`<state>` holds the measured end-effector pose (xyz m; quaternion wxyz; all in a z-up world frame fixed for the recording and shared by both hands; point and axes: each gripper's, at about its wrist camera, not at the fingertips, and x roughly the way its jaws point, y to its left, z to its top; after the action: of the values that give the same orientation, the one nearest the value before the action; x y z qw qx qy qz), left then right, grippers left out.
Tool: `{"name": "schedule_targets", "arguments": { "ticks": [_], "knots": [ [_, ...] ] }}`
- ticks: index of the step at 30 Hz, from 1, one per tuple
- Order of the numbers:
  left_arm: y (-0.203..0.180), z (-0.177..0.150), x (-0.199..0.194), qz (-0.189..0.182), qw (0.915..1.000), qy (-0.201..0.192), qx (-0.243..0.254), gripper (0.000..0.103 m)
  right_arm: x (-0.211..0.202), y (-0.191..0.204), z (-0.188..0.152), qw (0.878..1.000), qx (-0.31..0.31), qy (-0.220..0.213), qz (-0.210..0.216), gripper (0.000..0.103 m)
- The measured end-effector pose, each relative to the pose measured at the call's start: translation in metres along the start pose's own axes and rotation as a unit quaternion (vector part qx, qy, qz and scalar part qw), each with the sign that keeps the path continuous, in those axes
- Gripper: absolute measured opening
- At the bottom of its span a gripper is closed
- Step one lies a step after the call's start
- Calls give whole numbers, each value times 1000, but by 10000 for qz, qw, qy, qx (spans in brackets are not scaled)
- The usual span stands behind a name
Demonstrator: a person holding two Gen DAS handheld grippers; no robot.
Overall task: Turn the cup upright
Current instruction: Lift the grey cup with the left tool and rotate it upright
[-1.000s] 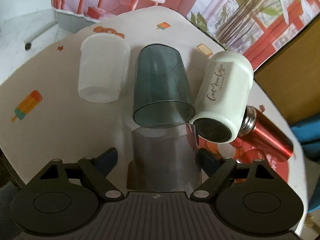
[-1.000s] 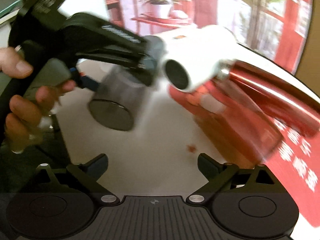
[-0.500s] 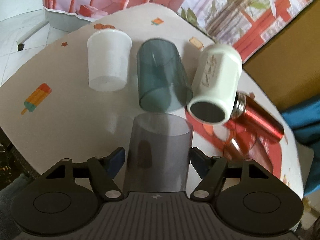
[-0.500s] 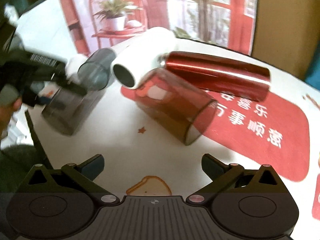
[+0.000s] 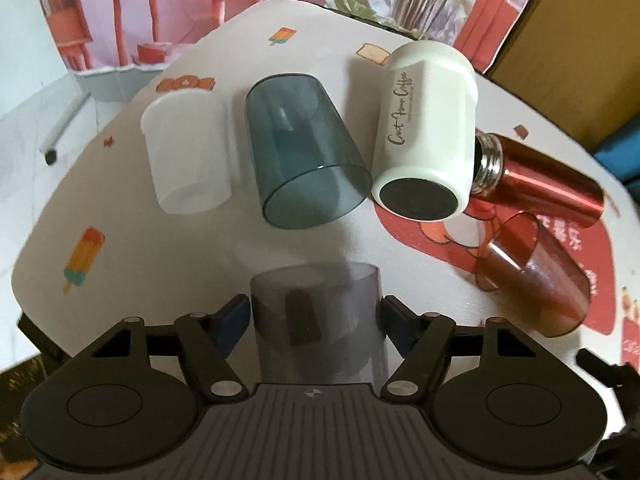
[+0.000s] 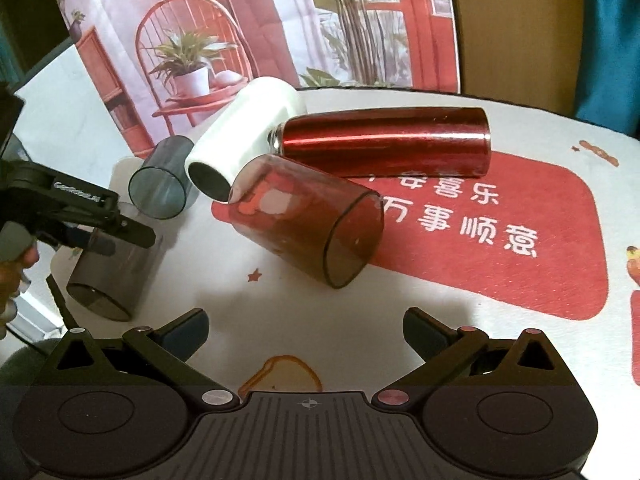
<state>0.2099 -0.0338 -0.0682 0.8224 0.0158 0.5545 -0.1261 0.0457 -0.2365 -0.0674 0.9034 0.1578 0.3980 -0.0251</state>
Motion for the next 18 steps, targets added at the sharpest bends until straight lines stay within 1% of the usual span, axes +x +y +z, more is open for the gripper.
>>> {"name": "schedule_targets", "arguments": {
  "ticks": [7, 10, 14, 18],
  "knots": [
    [-9, -3, 7, 114, 9998, 20, 168, 73, -7, -3, -2, 9998, -6, -110, -176, 103],
    [-11, -8, 3, 127, 9997, -51, 189, 73, -10, -5, -3, 9999, 100, -93, 16, 103],
    [-11, -12, -4, 156, 9995, -157, 216, 73, -12, -3, -3, 9998, -6, -107, -155, 103],
    [-16, -18, -13, 192, 9988, -317, 316, 72, -16, -6, -4, 9997, 158, -154, -94, 103]
  ]
}}
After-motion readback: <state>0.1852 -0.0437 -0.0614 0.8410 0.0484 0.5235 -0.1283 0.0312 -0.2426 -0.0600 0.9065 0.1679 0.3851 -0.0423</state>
